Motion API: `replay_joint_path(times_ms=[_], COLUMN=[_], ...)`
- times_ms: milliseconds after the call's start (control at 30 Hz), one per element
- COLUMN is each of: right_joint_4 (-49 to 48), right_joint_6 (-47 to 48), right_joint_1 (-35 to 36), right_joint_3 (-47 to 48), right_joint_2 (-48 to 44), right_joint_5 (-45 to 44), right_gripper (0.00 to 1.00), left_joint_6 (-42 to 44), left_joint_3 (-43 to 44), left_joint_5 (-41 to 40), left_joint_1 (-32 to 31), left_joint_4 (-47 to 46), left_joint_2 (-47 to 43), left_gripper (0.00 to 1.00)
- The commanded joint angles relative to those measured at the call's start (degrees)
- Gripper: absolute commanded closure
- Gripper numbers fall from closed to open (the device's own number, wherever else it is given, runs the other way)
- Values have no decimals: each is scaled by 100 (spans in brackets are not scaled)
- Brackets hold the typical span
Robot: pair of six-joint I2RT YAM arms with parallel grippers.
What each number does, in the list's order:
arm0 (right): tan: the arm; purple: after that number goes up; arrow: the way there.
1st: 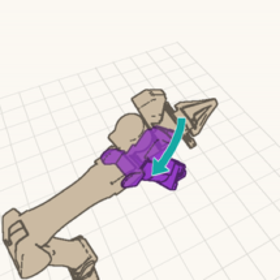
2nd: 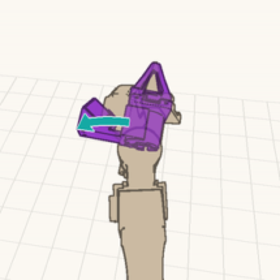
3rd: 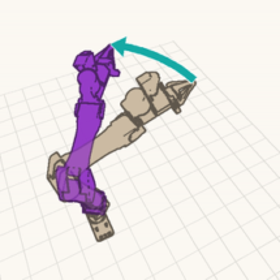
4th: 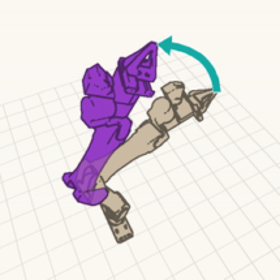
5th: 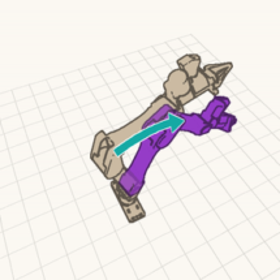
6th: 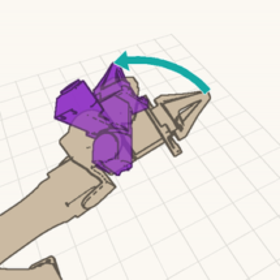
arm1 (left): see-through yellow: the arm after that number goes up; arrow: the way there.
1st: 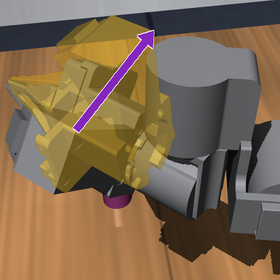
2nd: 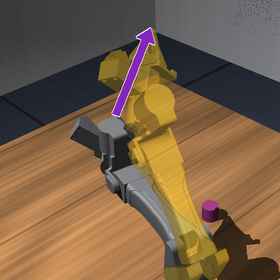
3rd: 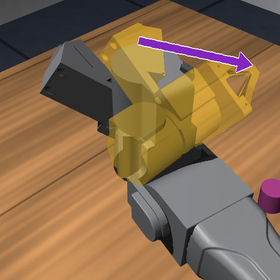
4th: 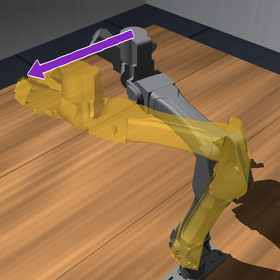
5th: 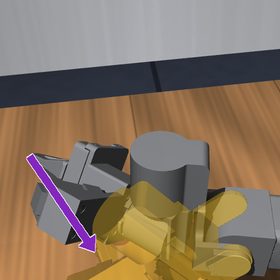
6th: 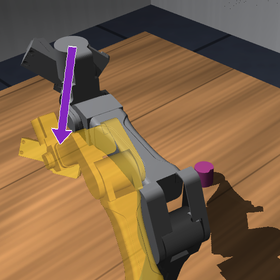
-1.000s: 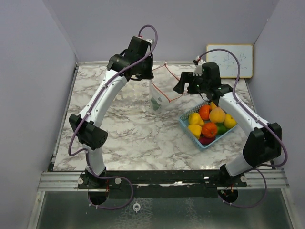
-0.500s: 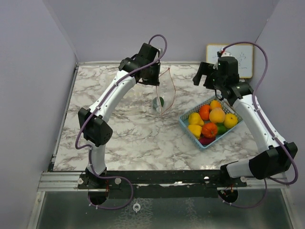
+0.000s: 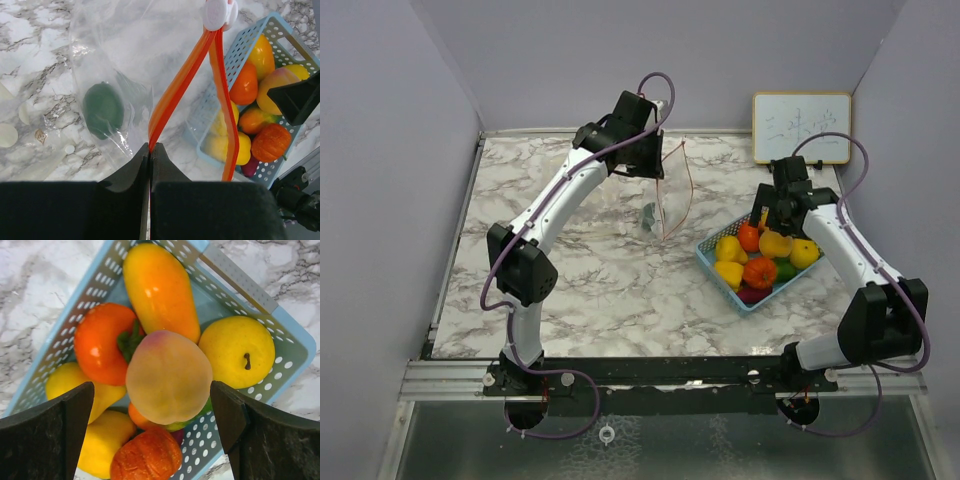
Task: Place the food in the zip-top bag and seal the zipper
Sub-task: Pick up the fake fruit from the bin.
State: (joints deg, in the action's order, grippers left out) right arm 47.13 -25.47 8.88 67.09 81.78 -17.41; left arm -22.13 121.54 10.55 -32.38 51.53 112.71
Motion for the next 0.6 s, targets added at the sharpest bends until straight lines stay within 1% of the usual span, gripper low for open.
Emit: replay_joint_path(times_ms=[0, 267, 333, 367, 467, 500, 567], right_joint_4=[-38, -629, -741, -768, -693, -632, -413], right_joint_6=[-11, 353, 427, 449, 456, 463, 477], right_joint_1=[-43, -156, -172, -176, -177, -177, -177], right_joint_3=[-291, -659, -716, -730, -671, -621, -432], right_joint_2=[119, 504, 571, 577, 465, 383, 185], right_joint_5=[-372, -226, -145, -87, -54, -72, -63], right_gripper=[1, 0, 3, 9, 37, 43, 47], left_joint_6=[26, 32, 28, 27, 0, -6, -21], left_joint_3=[-130, -253, -224, -212, -168, -161, -152], left_joint_5=[262, 216, 198, 194, 191, 193, 189], left_joint_1=[-14, -16, -14, -14, -14, -14, -14], left_joint_4=[-186, -169, -157, -160, -151, -152, -139], left_joint_2=[35, -29, -29, -22, -14, -12, 1], left_gripper=[100, 100, 100, 100, 100, 100, 100])
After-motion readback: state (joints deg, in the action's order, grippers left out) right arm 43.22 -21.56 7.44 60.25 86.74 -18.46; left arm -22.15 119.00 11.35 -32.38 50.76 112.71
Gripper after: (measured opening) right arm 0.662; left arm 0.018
